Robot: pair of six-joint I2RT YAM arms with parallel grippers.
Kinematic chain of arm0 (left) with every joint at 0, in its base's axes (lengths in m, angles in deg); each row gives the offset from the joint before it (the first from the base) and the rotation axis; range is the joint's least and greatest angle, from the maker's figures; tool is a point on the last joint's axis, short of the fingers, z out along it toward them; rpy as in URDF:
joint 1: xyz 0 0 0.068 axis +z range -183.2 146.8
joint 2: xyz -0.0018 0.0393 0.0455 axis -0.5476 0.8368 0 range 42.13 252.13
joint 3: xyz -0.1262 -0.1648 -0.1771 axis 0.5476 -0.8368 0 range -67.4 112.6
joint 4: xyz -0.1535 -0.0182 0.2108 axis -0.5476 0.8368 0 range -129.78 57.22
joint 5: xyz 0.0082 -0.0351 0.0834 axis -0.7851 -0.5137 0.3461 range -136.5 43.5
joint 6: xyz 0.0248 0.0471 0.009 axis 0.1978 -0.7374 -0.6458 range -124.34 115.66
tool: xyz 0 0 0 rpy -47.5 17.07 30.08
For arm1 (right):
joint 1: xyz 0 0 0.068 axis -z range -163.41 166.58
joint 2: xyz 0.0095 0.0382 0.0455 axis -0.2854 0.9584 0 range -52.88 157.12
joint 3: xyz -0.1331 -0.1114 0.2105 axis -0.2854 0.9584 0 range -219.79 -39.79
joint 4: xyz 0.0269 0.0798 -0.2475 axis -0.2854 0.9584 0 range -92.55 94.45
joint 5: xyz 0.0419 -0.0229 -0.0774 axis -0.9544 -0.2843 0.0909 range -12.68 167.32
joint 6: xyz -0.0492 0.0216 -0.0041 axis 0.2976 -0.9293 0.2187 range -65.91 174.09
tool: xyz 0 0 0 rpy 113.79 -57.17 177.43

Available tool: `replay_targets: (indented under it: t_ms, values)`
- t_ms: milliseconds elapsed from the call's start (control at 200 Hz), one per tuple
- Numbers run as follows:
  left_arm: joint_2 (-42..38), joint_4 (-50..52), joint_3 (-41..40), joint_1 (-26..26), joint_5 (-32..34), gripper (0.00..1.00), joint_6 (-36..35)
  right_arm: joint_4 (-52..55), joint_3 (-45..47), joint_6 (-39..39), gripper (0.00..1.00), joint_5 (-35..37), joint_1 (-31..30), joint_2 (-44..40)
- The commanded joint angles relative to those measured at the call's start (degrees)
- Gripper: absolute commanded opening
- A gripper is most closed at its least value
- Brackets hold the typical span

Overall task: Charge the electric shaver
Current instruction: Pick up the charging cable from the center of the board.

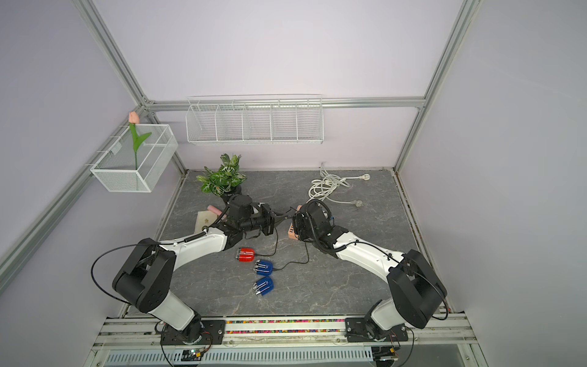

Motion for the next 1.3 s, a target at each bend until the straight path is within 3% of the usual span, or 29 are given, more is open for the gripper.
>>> replay_targets:
  t_ms: [0, 95, 215, 415, 505, 575, 985, 1295]
  values:
    - [0.3, 0.1, 1.6, 0.1, -1.5, 0.00, 0.5, -2.3, 1.1, -3.2, 0.26, -1.2, -0.4, -1.4]
    - [0.3, 0.0, 1.5, 0.0, -1.5, 0.00, 0.5, -2.1, 1.4, -3.2, 0.24, -0.6, -0.4, -2.0]
    - [0.3, 0.1, 1.6, 0.0, -1.5, 0.00, 0.7, -2.9, 1.7, -3.7, 0.07, 0.3, -0.4, -2.5]
    - [-0.4, 0.4, 1.9, 0.2, -1.4, 0.00, 0.2, -5.3, 3.9, -4.6, 0.07, 0.9, -0.3, -2.7]
    - [-1.7, 2.8, 2.2, 0.3, -0.4, 0.24, -1.5, -5.8, 3.5, -5.1, 0.07, 1.6, -0.5, -2.5]
    - [-2.4, 3.7, 2.6, 0.3, -0.1, 0.29, -2.5, -5.7, 2.8, -5.6, 0.07, 2.6, -0.5, -2.3]
    - [-1.0, 4.3, 4.7, -0.7, 0.3, 0.24, -2.9, -7.2, -0.1, -8.2, 0.07, 3.2, -0.7, 0.9]
    - [-1.3, 3.3, 4.0, -0.7, 1.0, 0.08, -2.4, -6.0, 0.1, -8.0, 0.07, 3.1, -0.8, 0.7]
